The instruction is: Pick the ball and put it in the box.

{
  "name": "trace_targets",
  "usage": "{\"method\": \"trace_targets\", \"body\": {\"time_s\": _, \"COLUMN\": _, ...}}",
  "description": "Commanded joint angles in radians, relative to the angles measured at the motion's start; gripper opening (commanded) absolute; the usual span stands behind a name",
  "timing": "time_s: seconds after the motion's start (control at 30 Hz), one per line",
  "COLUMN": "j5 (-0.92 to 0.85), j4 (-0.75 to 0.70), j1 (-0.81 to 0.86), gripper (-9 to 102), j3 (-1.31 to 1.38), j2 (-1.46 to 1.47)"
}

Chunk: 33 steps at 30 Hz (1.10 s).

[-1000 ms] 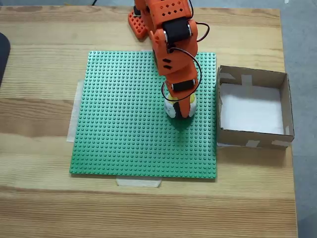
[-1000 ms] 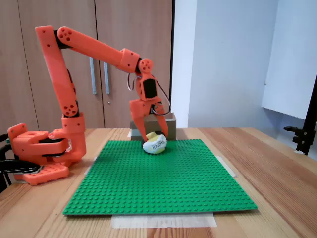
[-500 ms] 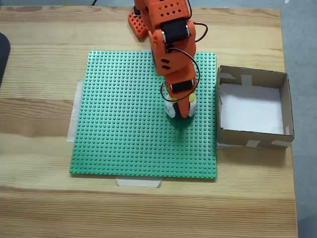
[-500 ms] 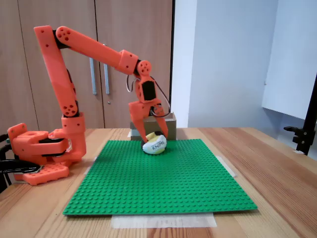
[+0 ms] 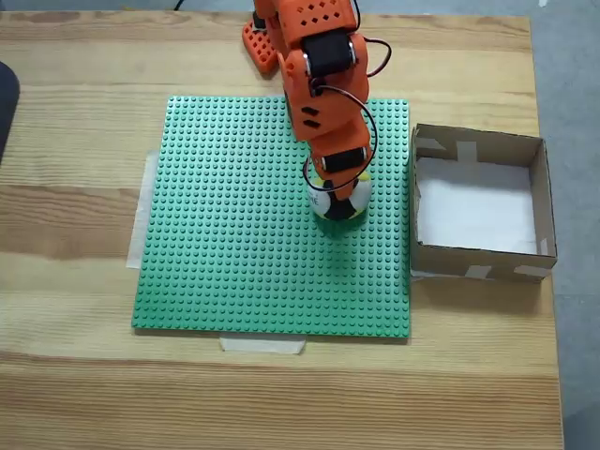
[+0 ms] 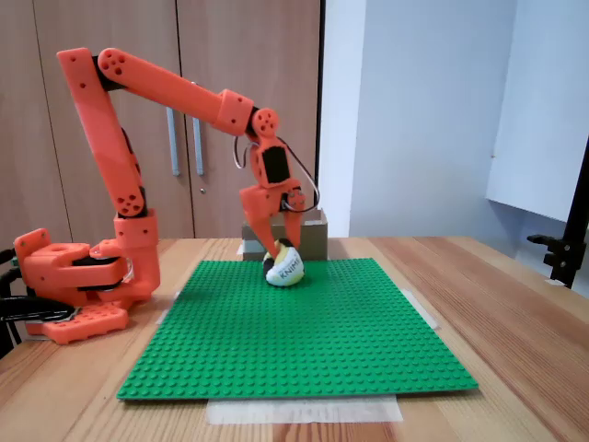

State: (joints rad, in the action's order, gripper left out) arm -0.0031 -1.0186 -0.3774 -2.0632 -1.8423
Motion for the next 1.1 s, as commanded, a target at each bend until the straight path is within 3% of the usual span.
{"method": "trace_targets", "body": {"time_s": 0.0, "j5": -0.011, "j4": 0.018, "j1": 0.015, "gripper": -1, "j3": 0.003, "j2": -0.041}}
{"method": "trace_targets", "body": {"time_s": 0.73, "j5": 0.044, "j4": -0.140, "j1": -0.008, "gripper": -1, "j3": 0.290, "j2": -0.089}}
{"method": "trace_targets", "body": {"time_s": 1.07, "j5": 0.086, "j4": -0.183, "j1": -0.101, "gripper": -1, "j3": 0.471, "j2": -0.089}}
